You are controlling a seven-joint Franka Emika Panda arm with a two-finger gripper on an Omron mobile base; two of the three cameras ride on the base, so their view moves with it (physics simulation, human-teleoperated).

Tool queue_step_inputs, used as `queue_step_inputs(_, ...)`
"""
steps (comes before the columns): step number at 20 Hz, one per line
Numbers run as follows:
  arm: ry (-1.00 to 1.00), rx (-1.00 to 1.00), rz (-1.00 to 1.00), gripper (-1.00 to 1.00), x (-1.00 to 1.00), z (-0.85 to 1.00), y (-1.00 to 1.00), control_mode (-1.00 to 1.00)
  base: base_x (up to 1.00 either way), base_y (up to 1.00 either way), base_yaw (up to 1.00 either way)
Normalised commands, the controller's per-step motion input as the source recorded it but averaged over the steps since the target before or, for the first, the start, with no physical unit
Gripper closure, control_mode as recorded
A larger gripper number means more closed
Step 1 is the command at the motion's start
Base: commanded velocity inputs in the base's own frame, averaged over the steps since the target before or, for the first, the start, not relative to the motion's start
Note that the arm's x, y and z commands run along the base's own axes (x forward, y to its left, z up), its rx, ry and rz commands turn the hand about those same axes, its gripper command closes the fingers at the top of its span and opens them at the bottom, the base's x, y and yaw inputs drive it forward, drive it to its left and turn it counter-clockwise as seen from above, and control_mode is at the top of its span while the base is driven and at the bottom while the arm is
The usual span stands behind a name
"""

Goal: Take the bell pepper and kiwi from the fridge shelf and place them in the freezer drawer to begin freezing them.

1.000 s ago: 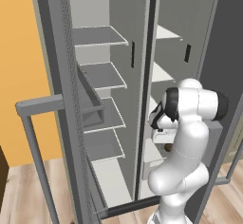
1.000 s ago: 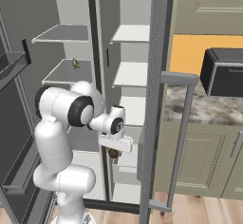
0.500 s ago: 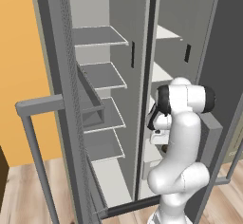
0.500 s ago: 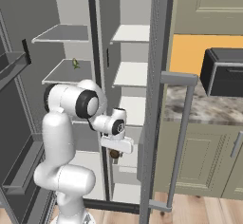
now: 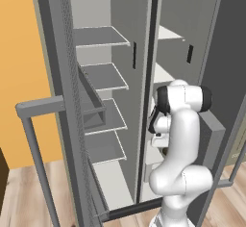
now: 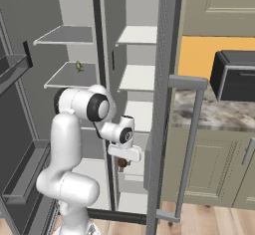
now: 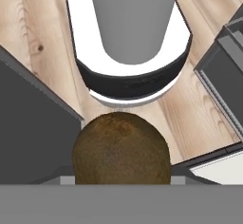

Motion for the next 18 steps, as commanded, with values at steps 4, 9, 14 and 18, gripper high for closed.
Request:
queue_step_inputs(4, 0.0, 0.0, 0.0, 1.0, 0.3, -0.15, -0.14, -1.0, 0.0, 0.0, 0.0)
queue_step_inputs(9, 0.0, 0.0, 0.0, 1.0, 0.14, -0.19, -0.13, -1.0, 0.0, 0.0, 0.0)
queue_step_inputs(14, -0.06, 0.0, 0.0, 1.0, 0.0, -0.21, -0.04, -1.0, 0.0, 0.0, 0.0)
queue_step_inputs(18, -0.06, 0.0, 0.0, 1.0, 0.0, -0.21, 0.0, -1.0, 0.0, 0.0, 0.0)
